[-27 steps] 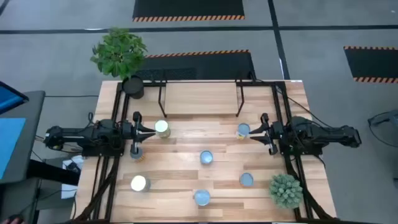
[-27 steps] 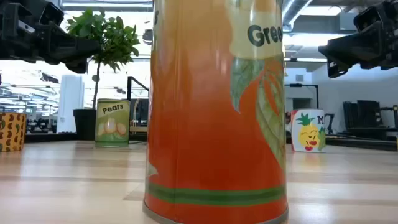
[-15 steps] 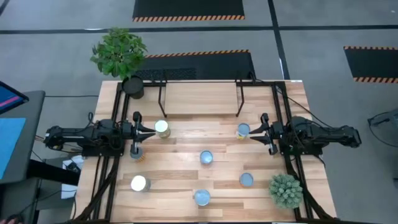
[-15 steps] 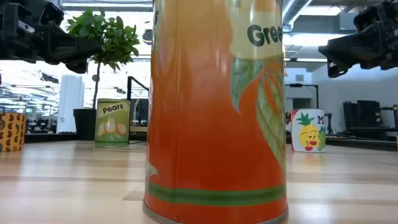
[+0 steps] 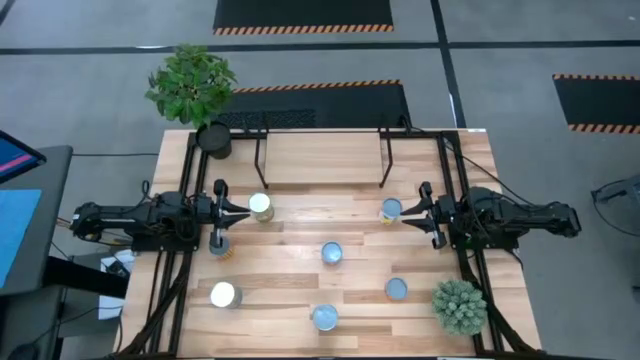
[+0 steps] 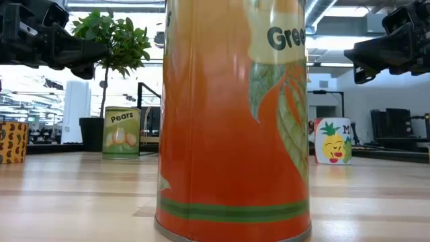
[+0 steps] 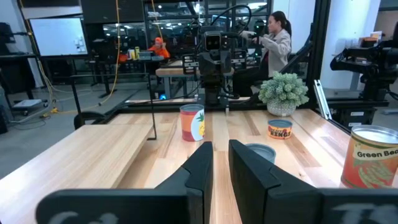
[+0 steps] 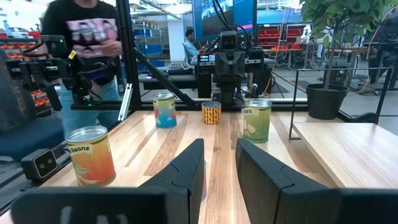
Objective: Pick and place cans onto a shelf
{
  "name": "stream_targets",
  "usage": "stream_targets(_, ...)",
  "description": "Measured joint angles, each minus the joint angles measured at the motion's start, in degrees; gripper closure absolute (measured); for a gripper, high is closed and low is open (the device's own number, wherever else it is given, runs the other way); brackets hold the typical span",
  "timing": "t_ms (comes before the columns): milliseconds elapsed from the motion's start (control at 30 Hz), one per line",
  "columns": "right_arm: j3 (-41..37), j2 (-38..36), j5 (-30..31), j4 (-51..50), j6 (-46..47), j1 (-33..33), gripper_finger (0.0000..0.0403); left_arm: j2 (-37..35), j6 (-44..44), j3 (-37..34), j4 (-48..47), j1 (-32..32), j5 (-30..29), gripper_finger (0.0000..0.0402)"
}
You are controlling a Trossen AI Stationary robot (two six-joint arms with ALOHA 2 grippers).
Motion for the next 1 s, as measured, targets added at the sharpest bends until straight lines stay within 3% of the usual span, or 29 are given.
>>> stream_targets(1000, 0.0, 0.0, 0.0, 0.0, 0.0, 0.0, 0.0285, 0.0, -1.3, 0.0, 0.1, 0.0, -0.8, 0.0358)
